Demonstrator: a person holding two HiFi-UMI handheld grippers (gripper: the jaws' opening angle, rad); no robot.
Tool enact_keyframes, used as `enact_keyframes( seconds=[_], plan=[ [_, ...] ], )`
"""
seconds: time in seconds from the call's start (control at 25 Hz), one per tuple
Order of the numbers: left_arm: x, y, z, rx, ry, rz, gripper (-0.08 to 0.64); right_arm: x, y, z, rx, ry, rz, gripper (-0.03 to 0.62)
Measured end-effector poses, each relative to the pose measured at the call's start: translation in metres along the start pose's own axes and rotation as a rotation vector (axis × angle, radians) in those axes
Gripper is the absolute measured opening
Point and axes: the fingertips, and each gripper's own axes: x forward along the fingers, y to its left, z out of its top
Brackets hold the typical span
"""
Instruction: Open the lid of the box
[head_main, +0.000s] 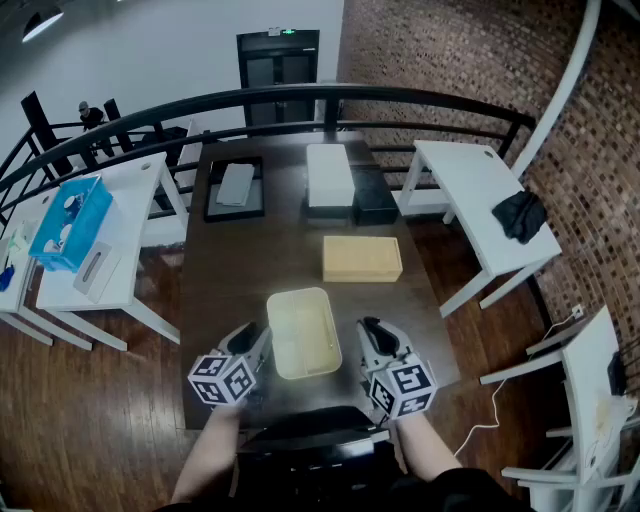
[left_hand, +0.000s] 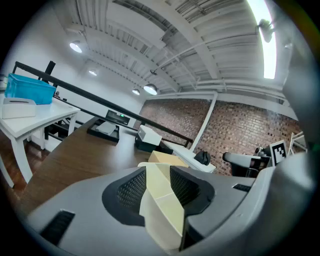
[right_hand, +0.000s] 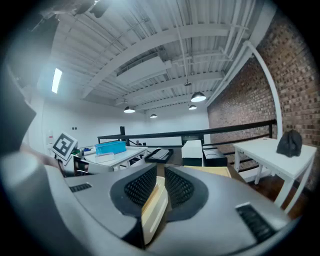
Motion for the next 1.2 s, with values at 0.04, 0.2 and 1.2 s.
enact_keyframes(
  seconds=[0.04, 0.2, 1.2],
  plan=[
    [0.006, 0.005, -0.008, -0.017, 0.019, 0.022, 0.143, 0.006, 0.004, -0.006, 0.003, 0.018, 0.007, 0.058],
    [0.026, 0.015, -0.034, -0.066, 0.074, 0.075, 0.152, 0.027, 0.020, -0.032, 0.024, 0.107, 0.033, 0.058],
    [0.042, 0.012, -0.059, -0.041, 0.147, 0.064, 0.149, 0.087, 0.021, -0.114, -0.023, 0.391, -0.238, 0.026]
  ],
)
